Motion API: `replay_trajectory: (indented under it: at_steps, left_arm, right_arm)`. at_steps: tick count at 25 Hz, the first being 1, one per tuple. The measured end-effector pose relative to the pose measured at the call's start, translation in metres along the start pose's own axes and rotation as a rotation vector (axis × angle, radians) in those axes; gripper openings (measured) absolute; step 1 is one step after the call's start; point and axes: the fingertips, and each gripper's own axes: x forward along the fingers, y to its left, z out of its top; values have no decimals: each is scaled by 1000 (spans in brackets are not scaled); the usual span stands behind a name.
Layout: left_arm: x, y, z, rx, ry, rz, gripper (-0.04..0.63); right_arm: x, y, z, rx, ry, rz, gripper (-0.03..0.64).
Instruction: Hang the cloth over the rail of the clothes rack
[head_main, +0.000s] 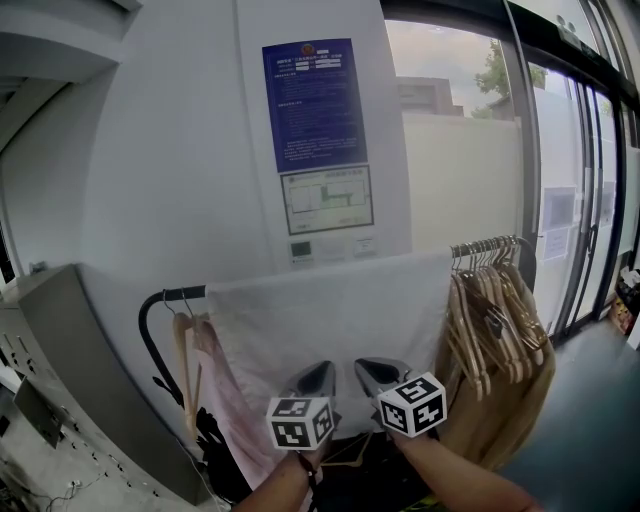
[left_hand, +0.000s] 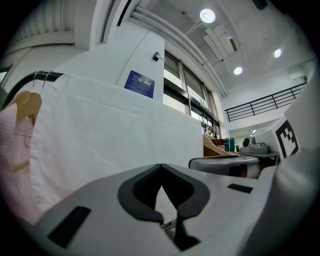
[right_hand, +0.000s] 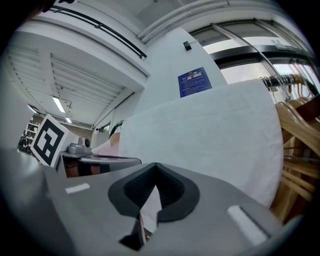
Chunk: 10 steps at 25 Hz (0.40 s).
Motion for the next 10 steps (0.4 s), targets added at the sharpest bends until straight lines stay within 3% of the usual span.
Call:
replay_trajectory:
  at_steps: [10]
  left_arm:
    - [9,9,-2,-9,2,-7,7]
  right_arm:
    - [12,-2,2,8,-11,12,1]
